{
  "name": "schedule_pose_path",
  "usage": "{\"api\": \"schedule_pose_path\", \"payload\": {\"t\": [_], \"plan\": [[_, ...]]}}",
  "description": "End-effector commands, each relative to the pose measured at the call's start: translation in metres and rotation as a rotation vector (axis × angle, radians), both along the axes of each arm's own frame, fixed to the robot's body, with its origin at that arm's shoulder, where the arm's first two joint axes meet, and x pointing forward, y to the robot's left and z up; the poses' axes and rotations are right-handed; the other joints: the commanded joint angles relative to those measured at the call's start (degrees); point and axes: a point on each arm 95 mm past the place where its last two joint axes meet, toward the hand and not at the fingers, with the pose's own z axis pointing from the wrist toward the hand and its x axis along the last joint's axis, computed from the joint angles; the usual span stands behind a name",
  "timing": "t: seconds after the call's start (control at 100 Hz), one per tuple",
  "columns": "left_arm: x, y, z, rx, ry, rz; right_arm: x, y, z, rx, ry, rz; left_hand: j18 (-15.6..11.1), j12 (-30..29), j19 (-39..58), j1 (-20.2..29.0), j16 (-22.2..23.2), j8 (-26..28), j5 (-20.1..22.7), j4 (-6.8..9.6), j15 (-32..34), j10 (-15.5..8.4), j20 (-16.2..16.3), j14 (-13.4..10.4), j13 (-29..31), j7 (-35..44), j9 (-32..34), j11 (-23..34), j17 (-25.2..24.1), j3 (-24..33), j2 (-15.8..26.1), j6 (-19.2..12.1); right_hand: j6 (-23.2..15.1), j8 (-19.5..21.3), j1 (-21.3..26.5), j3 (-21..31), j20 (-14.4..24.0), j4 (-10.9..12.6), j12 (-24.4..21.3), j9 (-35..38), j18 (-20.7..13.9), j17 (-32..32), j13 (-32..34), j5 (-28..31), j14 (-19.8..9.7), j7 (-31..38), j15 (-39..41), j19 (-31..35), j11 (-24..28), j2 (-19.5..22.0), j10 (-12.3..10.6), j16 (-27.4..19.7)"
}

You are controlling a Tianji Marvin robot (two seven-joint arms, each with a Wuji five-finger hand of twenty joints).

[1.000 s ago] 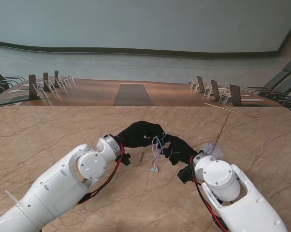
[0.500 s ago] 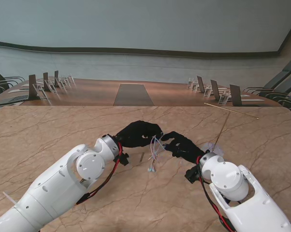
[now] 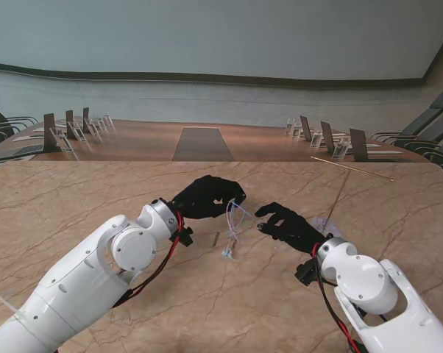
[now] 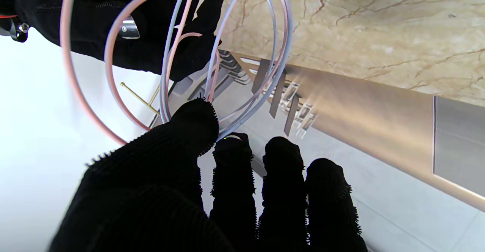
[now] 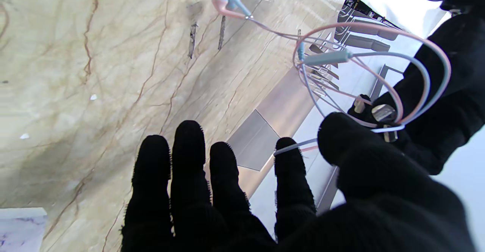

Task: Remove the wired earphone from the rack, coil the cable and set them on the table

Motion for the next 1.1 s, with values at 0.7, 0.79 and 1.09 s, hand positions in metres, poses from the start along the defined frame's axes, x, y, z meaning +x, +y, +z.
{"api": "schedule_pose_path", "payload": {"t": [0.7, 0.79, 1.09], "plan": [[-0.005, -0.017, -0.001, 0.016, 0.034, -0.004, 0.001, -0.001, -0.004, 0.137, -0.023, 0.063, -1.63, 0.58, -2.17, -1.01, -0.60, -0.88, 0.59, 0.34, -1.73, -1.20, -1.60, -2.03, -2.92, 2.75, -4.02, -1.89, -2.93, 2.72, 0.12, 1.68, -21.20, -6.32, 0.42, 7.46, 2.91, -1.78, -3.24, -0.64, -4.05, -2.17, -4.61, 10.43, -4.29, 3.73, -4.85, -3.45, -10.01, -1.66, -5.73, -2.46], [-0.005, -0.018, -0.004, 0.021, 0.042, -0.001, 0.000, -0.003, -0.001, 0.137, -0.020, 0.101, -1.56, 0.57, -2.20, -0.98, -0.61, -0.91, 0.62, 0.38, -1.79, -1.14, -1.71, -1.98, -2.94, 2.74, -4.07, -1.98, -2.98, 2.76, 0.06, 1.68, -22.78, -7.29, 0.57, 8.40, 2.70, -2.01, -3.85, -0.44, -4.40, -2.37, -4.69, 10.12, -4.69, 3.03, -6.51, -3.79, -11.49, -1.58, -6.33, -3.26], [-0.005, -0.013, -0.007, 0.032, 0.043, 0.009, -0.001, -0.010, 0.003, 0.103, -0.063, 0.135, -1.55, 0.64, -2.19, -0.99, -0.58, -0.89, 0.67, 0.41, -1.85, -1.14, -1.98, -1.95, -2.98, 2.85, -4.03, -1.98, -3.11, 2.89, 0.05, 1.90, -23.37, -3.15, -2.51, 4.76, 2.24, 1.28, -6.70, -0.02, -4.85, -2.66, -5.38, 0.10, -6.36, -3.32, -11.93, -5.37, -19.65, 1.20, -8.63, -4.99]]}}
